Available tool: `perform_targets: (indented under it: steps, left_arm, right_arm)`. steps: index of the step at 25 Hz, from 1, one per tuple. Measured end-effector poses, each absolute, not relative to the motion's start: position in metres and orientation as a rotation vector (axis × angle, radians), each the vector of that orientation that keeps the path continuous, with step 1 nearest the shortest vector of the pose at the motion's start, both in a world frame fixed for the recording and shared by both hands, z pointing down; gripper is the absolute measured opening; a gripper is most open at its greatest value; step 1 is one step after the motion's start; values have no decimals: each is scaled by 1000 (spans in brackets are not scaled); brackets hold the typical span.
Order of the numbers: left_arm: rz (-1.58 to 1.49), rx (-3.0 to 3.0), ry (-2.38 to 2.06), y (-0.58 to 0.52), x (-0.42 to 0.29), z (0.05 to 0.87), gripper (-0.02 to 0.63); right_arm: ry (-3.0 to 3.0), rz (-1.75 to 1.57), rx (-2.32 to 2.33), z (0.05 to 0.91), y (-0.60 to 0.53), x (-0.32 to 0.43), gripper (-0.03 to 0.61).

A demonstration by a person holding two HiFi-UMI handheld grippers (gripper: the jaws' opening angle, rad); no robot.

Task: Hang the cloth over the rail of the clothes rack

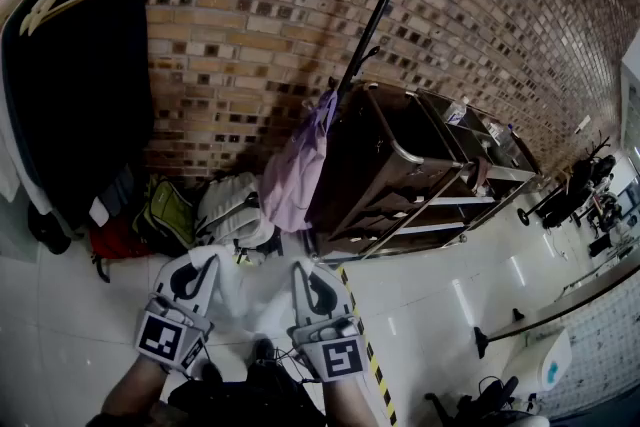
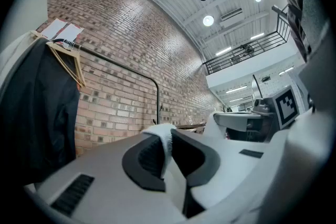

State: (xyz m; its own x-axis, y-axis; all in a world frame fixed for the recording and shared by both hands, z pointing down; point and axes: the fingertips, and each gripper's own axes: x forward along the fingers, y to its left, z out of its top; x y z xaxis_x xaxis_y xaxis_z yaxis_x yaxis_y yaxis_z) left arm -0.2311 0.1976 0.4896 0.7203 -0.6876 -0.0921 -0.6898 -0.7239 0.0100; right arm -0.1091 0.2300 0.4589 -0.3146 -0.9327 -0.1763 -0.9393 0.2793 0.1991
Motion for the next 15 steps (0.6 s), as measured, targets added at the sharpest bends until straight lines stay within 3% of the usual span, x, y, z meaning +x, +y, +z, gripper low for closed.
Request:
perform_targets:
  steps: [15]
  left_arm:
    - [229,-2831,1228,100,-83,468,41]
  right_arm:
    - [2487,465,-1717,441,132,39,19]
